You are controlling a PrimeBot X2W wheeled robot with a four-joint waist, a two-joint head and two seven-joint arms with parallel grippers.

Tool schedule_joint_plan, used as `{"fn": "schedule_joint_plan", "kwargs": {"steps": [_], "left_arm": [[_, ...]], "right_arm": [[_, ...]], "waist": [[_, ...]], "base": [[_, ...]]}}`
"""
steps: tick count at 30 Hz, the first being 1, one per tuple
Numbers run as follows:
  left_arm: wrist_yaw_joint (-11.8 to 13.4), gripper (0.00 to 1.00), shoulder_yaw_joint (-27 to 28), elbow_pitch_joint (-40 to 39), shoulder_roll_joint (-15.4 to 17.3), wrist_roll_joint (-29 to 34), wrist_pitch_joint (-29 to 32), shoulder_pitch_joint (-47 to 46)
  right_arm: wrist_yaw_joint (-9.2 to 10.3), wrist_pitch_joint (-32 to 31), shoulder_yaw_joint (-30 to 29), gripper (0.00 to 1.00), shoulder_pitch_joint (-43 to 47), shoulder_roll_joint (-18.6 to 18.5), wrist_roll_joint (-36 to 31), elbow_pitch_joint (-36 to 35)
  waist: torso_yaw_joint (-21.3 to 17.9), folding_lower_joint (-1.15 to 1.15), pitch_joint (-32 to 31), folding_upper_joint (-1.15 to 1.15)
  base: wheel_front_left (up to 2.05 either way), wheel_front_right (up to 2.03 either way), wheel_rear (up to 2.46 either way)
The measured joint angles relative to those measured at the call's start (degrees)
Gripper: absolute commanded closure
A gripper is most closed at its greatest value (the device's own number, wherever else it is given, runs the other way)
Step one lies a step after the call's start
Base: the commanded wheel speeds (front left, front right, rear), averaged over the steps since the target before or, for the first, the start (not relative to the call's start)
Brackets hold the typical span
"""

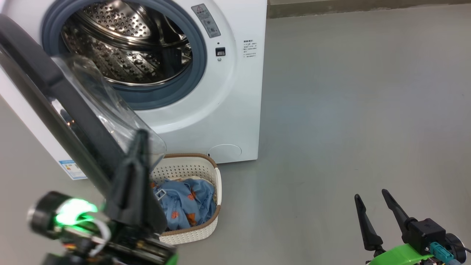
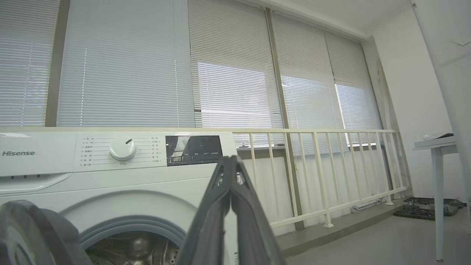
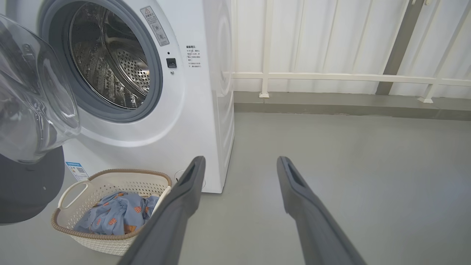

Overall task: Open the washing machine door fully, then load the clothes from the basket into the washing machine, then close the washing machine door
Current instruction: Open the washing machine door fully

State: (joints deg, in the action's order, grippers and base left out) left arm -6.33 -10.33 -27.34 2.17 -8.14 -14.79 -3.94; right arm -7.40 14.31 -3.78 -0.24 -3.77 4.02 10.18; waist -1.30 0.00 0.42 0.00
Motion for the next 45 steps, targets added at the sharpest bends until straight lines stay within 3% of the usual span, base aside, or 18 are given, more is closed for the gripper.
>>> {"fn": "schedule_joint_plan", "kwargs": {"steps": [11,18,34,45], "left_arm": [[-0.56,1.0,-15.51,8.36,0.53,0.76,0.0,0.24],[-0.96,1.0,-18.09,16.06,0.66,0.7,0.02,2.24],[-0.88,1.0,-12.27,30.49,0.8,-2.23,0.07,2.04],[0.74,1.0,-8.2,34.64,0.56,-4.24,0.09,-0.19]], "right_arm": [[0.0,0.0,0.13,0.0,0.0,-0.08,0.0,0.11],[0.0,0.0,0.54,0.0,0.01,-0.15,0.0,0.32],[0.0,0.0,1.23,0.0,-0.25,-0.49,0.25,0.43],[0.0,0.0,1.19,0.0,-1.18,-1.01,1.64,0.42]], "waist": [[-0.34,0.0,0.2,0.0],[0.08,0.0,0.58,0.0],[0.27,0.0,3.06,0.0],[-0.05,0.0,4.85,0.0]], "base": [[0.0,0.0,0.0],[0.0,0.0,0.0],[0.0,0.0,0.0],[0.0,0.0,0.0]]}}
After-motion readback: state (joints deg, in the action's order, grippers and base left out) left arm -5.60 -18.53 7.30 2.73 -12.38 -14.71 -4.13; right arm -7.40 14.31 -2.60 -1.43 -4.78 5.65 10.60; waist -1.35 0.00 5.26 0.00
